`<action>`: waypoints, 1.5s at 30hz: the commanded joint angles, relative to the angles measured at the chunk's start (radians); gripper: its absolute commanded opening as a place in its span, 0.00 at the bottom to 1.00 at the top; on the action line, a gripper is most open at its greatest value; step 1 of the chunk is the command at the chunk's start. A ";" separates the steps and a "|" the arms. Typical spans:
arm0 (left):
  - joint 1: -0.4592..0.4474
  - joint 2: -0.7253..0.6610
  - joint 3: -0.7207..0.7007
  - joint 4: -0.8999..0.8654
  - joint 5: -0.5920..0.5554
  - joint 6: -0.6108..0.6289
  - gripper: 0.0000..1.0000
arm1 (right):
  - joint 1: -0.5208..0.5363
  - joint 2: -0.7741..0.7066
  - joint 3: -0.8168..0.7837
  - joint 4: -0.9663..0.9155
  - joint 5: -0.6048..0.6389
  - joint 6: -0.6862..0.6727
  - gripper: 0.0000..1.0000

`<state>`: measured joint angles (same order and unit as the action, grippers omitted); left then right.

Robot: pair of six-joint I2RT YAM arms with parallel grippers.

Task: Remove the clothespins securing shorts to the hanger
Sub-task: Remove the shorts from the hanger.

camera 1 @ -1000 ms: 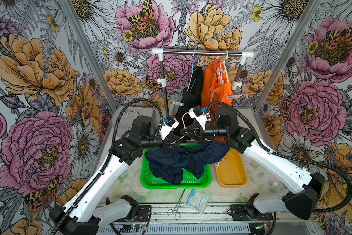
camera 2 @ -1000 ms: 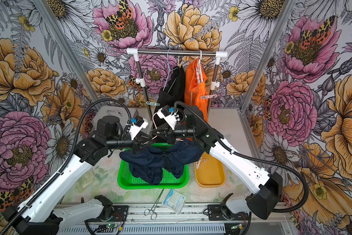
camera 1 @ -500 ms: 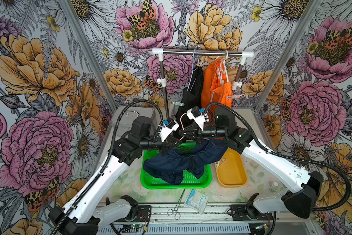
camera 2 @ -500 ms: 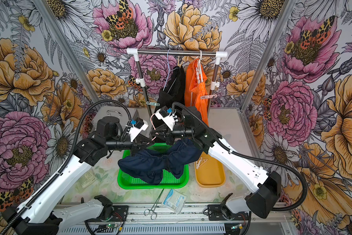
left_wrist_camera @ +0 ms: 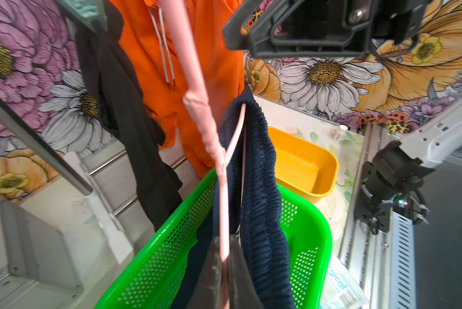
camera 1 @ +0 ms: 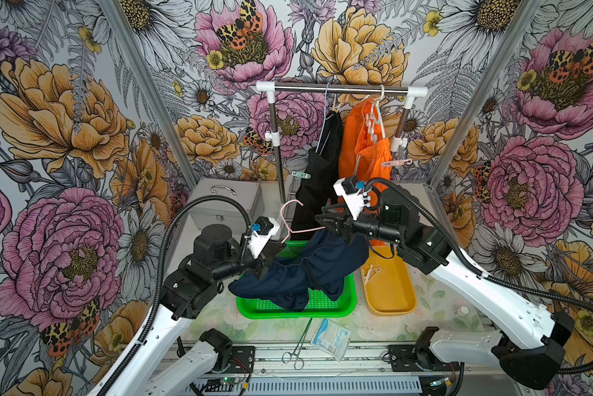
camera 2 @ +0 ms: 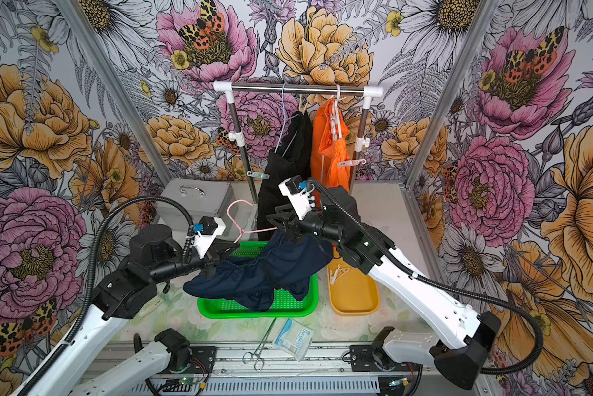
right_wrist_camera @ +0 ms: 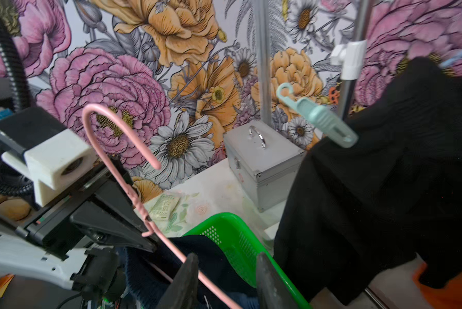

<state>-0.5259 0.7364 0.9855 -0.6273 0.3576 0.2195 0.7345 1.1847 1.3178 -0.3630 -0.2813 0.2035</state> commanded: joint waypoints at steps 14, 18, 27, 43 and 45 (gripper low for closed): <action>0.018 -0.117 -0.091 0.244 -0.078 -0.030 0.00 | 0.132 0.044 0.096 -0.191 0.444 0.221 0.44; 0.027 -0.109 -0.094 0.255 -0.124 -0.059 0.00 | 0.166 0.058 0.126 -0.195 0.459 0.226 0.50; 0.043 -0.087 -0.095 0.271 -0.088 -0.072 0.00 | 0.183 0.096 0.136 -0.197 0.471 0.241 0.61; 0.042 -0.111 -0.084 0.180 -0.047 -0.013 0.00 | 0.156 0.226 0.237 -0.290 0.641 0.243 0.20; 0.043 -0.117 -0.079 0.157 -0.048 0.004 0.00 | 0.144 0.212 0.218 -0.295 0.659 0.252 0.08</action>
<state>-0.4923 0.6487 0.8879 -0.4839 0.2996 0.1875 0.9016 1.4204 1.5330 -0.6373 0.3019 0.4465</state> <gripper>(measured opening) 0.059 0.101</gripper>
